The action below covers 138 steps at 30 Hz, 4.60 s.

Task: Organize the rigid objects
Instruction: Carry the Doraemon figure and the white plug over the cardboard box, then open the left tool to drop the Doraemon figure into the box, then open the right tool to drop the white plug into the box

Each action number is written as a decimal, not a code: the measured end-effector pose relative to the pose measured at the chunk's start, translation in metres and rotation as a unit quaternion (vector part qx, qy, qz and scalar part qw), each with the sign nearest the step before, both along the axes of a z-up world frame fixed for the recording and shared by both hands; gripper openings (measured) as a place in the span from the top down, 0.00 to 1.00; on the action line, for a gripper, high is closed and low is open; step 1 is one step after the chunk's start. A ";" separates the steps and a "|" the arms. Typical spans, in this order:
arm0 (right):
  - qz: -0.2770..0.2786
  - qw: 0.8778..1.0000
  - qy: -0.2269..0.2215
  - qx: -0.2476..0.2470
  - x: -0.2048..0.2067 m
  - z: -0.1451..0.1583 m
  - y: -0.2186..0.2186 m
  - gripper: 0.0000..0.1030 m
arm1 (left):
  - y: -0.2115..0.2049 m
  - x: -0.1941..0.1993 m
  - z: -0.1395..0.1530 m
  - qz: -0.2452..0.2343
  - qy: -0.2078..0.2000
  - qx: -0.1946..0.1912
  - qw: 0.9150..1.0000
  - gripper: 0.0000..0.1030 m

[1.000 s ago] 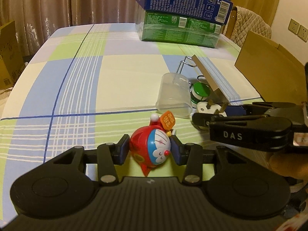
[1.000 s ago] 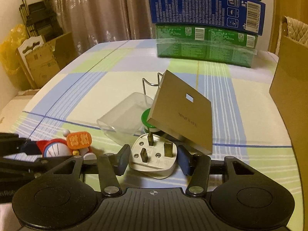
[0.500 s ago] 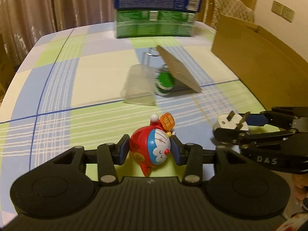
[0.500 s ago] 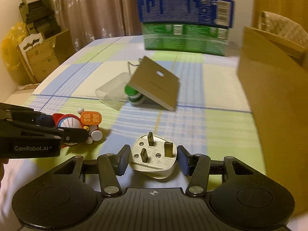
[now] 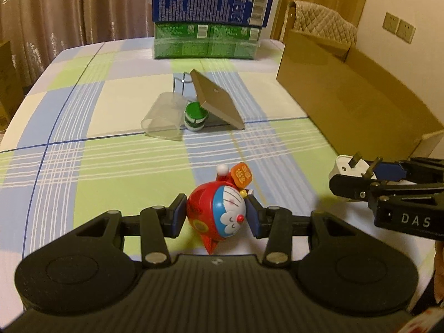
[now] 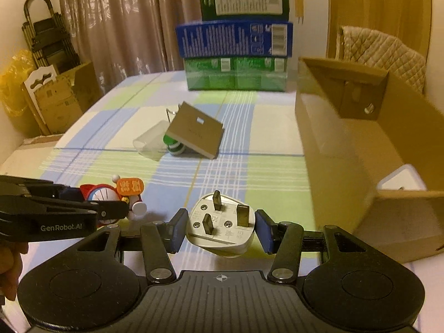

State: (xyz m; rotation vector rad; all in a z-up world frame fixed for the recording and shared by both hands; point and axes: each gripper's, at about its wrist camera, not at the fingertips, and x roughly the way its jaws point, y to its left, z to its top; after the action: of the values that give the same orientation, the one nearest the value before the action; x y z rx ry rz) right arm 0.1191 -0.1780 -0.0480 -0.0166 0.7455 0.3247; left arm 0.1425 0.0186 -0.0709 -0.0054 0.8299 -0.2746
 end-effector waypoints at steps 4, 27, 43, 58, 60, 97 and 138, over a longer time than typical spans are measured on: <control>-0.003 1.000 -0.011 0.013 -0.011 0.018 -0.008 0.53 | -0.006 -0.012 0.021 0.016 -0.007 -0.014 1.000 0.61; -0.058 0.995 -0.073 0.020 -0.044 0.102 -0.102 0.53 | -0.097 -0.047 0.104 -0.040 -0.057 -0.033 0.997 0.61; -0.099 0.994 -0.048 0.014 0.027 0.104 -0.202 0.53 | -0.205 0.019 0.111 -0.112 -0.060 -0.035 0.991 0.61; -0.103 0.994 0.015 0.045 0.109 0.073 -0.229 0.53 | -0.256 0.102 0.097 -0.145 -0.054 0.013 0.988 0.61; -0.105 0.993 0.023 0.049 0.116 0.069 -0.230 0.53 | -0.260 0.109 0.094 -0.151 -0.053 0.022 0.987 0.61; -0.118 0.990 0.042 0.064 0.134 0.058 -0.238 0.53 | -0.255 0.127 0.096 -0.135 -0.078 0.048 0.987 0.57; -0.100 0.991 -0.010 0.093 0.060 0.108 -0.177 0.39 | -0.138 0.040 0.115 -0.041 -0.080 0.007 0.996 0.51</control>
State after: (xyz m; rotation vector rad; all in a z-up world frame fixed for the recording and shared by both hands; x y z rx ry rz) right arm 0.1788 -0.3553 0.0602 0.2301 0.6879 0.2021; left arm 0.1822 -0.1199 0.0439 0.0634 0.6742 -0.3414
